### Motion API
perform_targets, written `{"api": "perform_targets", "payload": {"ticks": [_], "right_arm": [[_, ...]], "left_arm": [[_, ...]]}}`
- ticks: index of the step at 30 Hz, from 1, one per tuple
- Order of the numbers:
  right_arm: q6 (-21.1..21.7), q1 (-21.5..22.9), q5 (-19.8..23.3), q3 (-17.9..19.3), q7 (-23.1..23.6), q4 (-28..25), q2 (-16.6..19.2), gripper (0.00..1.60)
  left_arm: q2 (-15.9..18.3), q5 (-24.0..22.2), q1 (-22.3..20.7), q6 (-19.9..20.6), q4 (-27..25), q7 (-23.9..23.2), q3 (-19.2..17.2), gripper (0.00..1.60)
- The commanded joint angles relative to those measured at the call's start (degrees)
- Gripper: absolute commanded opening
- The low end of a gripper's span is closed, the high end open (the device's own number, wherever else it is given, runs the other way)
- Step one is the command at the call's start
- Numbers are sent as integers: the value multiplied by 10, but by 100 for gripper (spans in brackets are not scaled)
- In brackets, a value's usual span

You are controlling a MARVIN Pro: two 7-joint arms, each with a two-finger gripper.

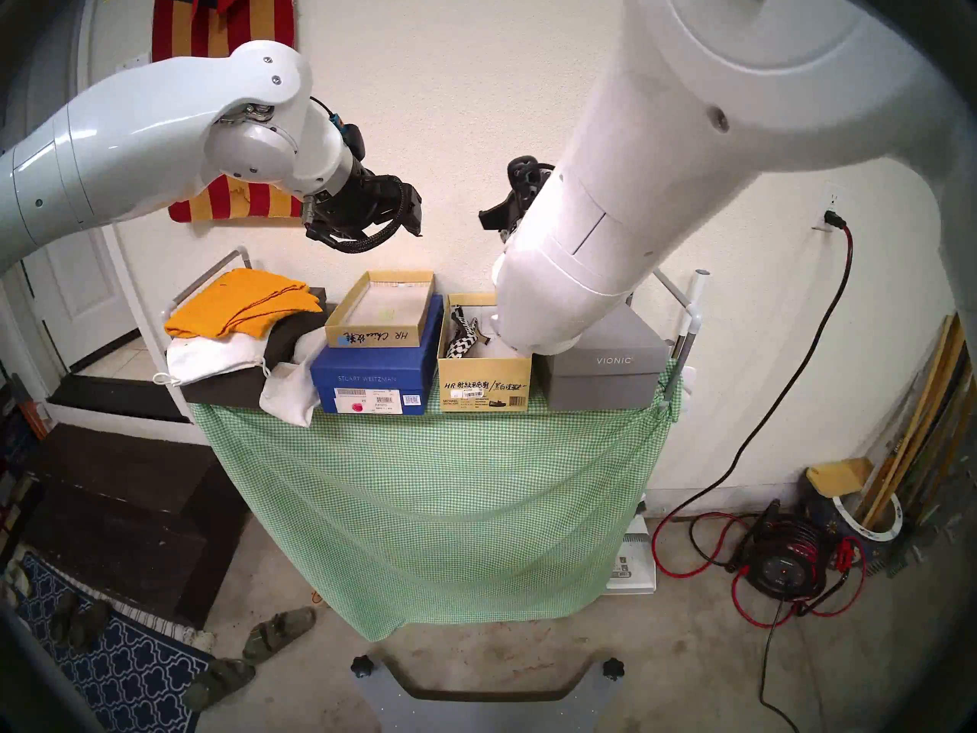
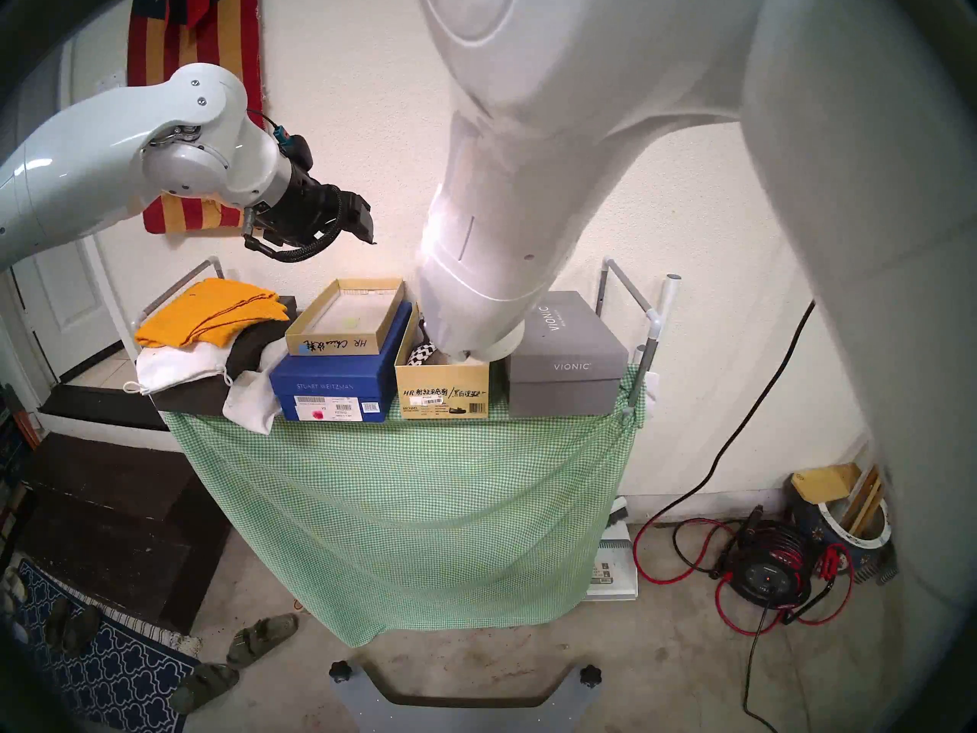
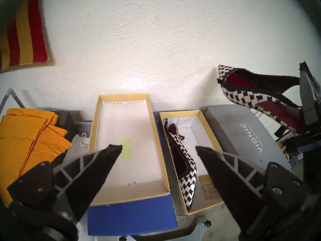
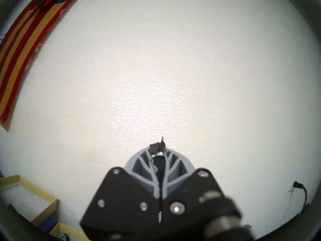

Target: Take shoe out of the box

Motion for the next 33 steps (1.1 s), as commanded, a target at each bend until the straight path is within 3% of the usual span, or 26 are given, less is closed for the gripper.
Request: {"api": "perform_targets", "payload": {"ticks": [1, 5, 6, 10, 13, 21, 33], "right_arm": [[0, -4, 33, -28, -60, -15, 0, 0], [0, -10, 55, -28, -68, -34, 0, 0], [0, -11, 70, -29, -50, -41, 0, 0], [0, -16, 68, -15, -81, -65, 0, 0], [0, -16, 85, -10, -57, -92, 0, 0], [0, -6, 85, -2, -60, -152, 0, 0], [0, 1, 85, 17, -57, -194, 0, 0]], "left_arm": [[1, 3, -1, -7, -5, -4, -4, 160], [2, 5, -1, -9, -6, -5, -3, 160], [2, 5, -1, -9, -6, -6, -3, 160], [3, 6, -1, -10, -7, -7, -3, 160], [3, 7, -1, -11, -7, -8, -3, 160], [4, 9, -1, -13, -8, -9, -2, 160], [4, 11, -2, -14, -9, -11, -2, 160]]}}
